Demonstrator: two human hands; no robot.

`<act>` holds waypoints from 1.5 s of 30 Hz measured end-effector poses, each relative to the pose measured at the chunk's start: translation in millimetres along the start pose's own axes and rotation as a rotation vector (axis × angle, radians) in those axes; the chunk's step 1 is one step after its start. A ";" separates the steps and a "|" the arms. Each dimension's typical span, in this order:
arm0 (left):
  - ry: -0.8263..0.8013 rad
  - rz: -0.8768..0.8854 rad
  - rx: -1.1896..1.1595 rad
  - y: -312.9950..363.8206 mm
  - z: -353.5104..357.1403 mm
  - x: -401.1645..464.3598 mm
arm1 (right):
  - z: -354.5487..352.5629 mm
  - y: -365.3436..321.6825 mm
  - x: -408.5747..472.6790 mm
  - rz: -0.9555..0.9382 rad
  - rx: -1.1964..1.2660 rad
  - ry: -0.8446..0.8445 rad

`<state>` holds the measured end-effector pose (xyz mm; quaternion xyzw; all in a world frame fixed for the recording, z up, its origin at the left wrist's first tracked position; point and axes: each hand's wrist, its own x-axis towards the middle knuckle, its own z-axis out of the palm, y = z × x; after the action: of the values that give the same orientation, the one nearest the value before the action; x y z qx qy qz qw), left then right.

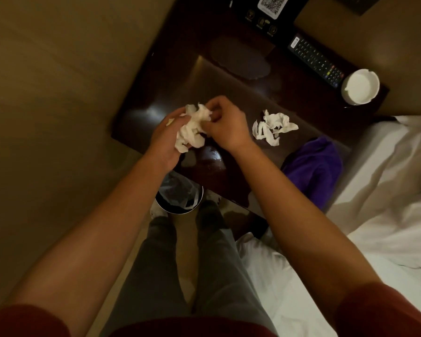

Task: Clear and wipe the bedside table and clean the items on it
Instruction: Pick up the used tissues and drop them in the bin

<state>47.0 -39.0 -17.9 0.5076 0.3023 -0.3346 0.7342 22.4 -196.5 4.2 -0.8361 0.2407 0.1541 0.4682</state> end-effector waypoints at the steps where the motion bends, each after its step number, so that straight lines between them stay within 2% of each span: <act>1: -0.078 -0.015 -0.018 -0.7 0.5 -2.0 | 2.3 -0.8 -9.6 -0.025 0.006 -0.012; 4: -0.215 -0.068 -0.025 -2.0 -1.9 -8.1 | 9.5 -2.3 -29.2 -0.046 -0.005 -0.057; 8: -0.051 -0.041 0.144 -13.4 1.2 -12.4 | 2.8 4.5 -45.0 -0.018 -0.021 -0.089; 10: -0.028 -0.044 0.179 -18.0 8.5 -13.3 | -6.4 10.7 -49.3 0.013 0.042 -0.070; 13: -0.010 -0.043 0.213 -22.0 17.9 -13.3 | -31.6 29.0 -50.8 0.063 0.060 0.167; 16: -0.013 -0.045 0.221 -26.5 20.8 -13.4 | -63.0 57.7 -46.3 0.086 -0.137 0.379; 23: 0.050 -0.046 0.263 -32.4 15.6 -16.2 | -79.8 95.4 -25.8 0.208 -0.455 0.232; 29: 0.058 -0.056 0.295 -35.2 14.8 -16.8 | -60.9 98.4 -21.1 0.167 -0.601 0.285; 33: 0.052 -0.052 0.301 -38.0 15.6 -16.8 | -43.8 97.9 -25.0 0.065 -0.516 0.226; 35: 0.046 -0.050 0.307 -39.5 15.3 -18.5 | -36.0 96.2 -27.1 0.092 -0.441 0.210; 40: 0.024 -0.047 0.293 -42.5 1.1 -25.0 | -24.4 79.0 -51.3 0.149 -0.109 0.337; 42: 0.022 -0.051 0.289 -42.7 -9.4 -31.8 | -15.7 67.9 -67.9 0.197 0.073 0.330; 45: -0.011 -0.059 0.288 -43.9 -32.6 -43.4 | 8.6 48.8 -96.1 0.296 0.525 0.205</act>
<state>-17.2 -11.6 -17.5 0.5966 0.2619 -0.3986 0.6455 -84.9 -186.0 11.7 -0.6537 0.4374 0.0682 0.6137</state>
